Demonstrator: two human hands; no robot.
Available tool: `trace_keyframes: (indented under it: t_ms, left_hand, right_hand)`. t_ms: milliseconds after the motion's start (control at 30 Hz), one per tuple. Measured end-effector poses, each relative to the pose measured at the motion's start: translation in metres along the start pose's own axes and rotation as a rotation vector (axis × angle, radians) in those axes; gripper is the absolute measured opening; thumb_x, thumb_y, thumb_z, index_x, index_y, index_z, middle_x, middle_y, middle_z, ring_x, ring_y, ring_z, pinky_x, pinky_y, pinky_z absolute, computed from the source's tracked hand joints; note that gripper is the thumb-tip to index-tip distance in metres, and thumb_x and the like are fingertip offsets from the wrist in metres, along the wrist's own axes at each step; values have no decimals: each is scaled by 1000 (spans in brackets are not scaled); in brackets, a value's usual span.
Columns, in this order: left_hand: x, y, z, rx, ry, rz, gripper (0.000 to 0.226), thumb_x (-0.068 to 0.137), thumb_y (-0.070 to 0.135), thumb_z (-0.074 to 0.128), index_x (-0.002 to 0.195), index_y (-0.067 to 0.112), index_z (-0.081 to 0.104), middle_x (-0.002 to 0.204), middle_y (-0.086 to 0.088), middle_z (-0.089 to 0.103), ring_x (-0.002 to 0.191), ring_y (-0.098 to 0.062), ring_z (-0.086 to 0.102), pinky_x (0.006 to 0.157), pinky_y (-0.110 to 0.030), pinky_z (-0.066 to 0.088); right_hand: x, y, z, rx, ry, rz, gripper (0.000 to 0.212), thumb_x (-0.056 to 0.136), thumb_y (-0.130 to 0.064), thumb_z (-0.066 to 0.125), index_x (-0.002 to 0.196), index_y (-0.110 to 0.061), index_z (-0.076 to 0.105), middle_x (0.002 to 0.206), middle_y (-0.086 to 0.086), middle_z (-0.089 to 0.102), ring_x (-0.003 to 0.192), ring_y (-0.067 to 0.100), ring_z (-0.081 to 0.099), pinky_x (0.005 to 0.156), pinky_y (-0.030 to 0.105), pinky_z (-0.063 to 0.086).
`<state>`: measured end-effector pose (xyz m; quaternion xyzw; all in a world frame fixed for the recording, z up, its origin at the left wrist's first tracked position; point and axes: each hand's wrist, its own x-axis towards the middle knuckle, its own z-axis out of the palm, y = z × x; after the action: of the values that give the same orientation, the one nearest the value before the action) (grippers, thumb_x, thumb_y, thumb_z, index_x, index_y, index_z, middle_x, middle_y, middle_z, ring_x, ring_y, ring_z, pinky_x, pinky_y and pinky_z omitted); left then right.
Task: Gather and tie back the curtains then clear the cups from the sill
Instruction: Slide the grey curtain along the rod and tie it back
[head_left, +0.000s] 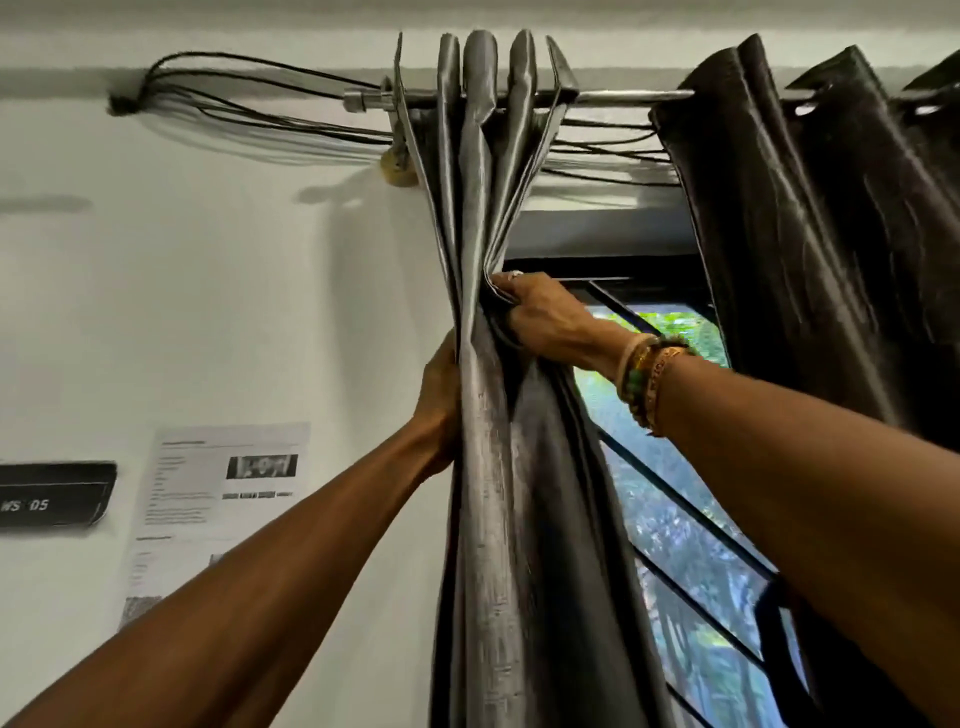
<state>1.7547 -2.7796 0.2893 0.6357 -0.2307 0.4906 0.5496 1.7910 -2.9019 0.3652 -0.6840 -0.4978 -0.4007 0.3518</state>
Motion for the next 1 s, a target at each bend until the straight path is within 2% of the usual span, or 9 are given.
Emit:
trace_keyframes:
  t_ms: [133, 233, 333, 500, 600, 667, 733, 933, 1000]
  left_hand:
    - [-3, 0, 17, 92, -57, 29, 73, 88, 77, 40, 130, 21, 61, 121, -6, 69, 111, -24, 67, 97, -43, 52]
    - [-6, -1, 17, 162, -77, 57, 71, 72, 64, 76, 128, 24, 60, 117, 0, 71, 104, -19, 70, 95, -43, 54]
    - [-8, -13, 11, 294, -5, 48, 91, 47, 53, 90, 125, 25, 54, 112, 5, 70, 95, -13, 71, 89, -39, 58]
    - [-13, -15, 10, 521, -12, 36, 122, 50, 49, 95, 148, 26, 25, 138, 16, 46, 121, -9, 52, 107, -33, 43]
    - [-3, -26, 7, 642, -9, 34, 114, 71, 23, 85, 154, 33, 9, 150, 0, 42, 130, -28, 49, 107, -46, 46]
    - [5, -31, -1, 672, -21, 45, 105, 76, 17, 80, 153, 36, 10, 145, -1, 48, 126, -29, 53, 104, -46, 48]
    - [8, -30, -10, 660, -65, 24, 105, 79, 10, 77, 154, 36, 9, 147, 1, 46, 128, -27, 52, 104, -42, 48]
    - [16, -13, -45, 657, 11, 111, 96, 82, 13, 73, 155, 31, 14, 145, 3, 47, 124, -22, 53, 101, -35, 49]
    - [19, -6, -56, 641, 60, 146, 101, 77, 19, 79, 155, 32, 16, 143, 7, 48, 117, -16, 54, 95, -27, 47]
  right_hand:
    - [-15, 19, 4, 579, 46, 170, 27, 93, -34, 49, 82, -20, 68, 75, -11, 71, 71, 10, 63, 62, 26, 51]
    - [10, 28, 1, 799, 231, 196, 90, 69, -82, 61, 137, -23, 55, 135, 2, 60, 117, 20, 61, 101, 45, 49]
    - [28, 26, 12, 718, 292, 177, 137, 52, -74, 82, 157, -29, 6, 154, 5, 40, 129, 23, 53, 109, 46, 44]
    - [77, 11, 28, 665, 246, 119, 150, 44, -62, 93, 158, -22, 5, 155, 7, 39, 134, 24, 48, 114, 35, 36]
    - [110, -2, 32, 638, 298, 128, 147, 52, -45, 95, 158, -20, -4, 157, 10, 34, 134, 25, 46, 109, 32, 41]
    - [131, -4, 31, 590, 384, 194, 136, 45, -31, 94, 155, -17, 15, 139, 14, 54, 106, 25, 64, 79, 35, 61]
    - [138, -4, 32, 533, 419, 293, 98, 56, -11, 82, 143, -10, 36, 111, 14, 64, 77, 23, 67, 51, 28, 56]
    - [159, -57, 52, 460, 250, 0, 29, 78, -11, 59, 106, -12, 64, 89, 6, 68, 73, 19, 64, 52, 17, 53]
    - [166, -82, 53, 528, 151, -66, 28, 77, -10, 55, 103, -7, 67, 93, 14, 71, 78, 28, 70, 66, 32, 62]
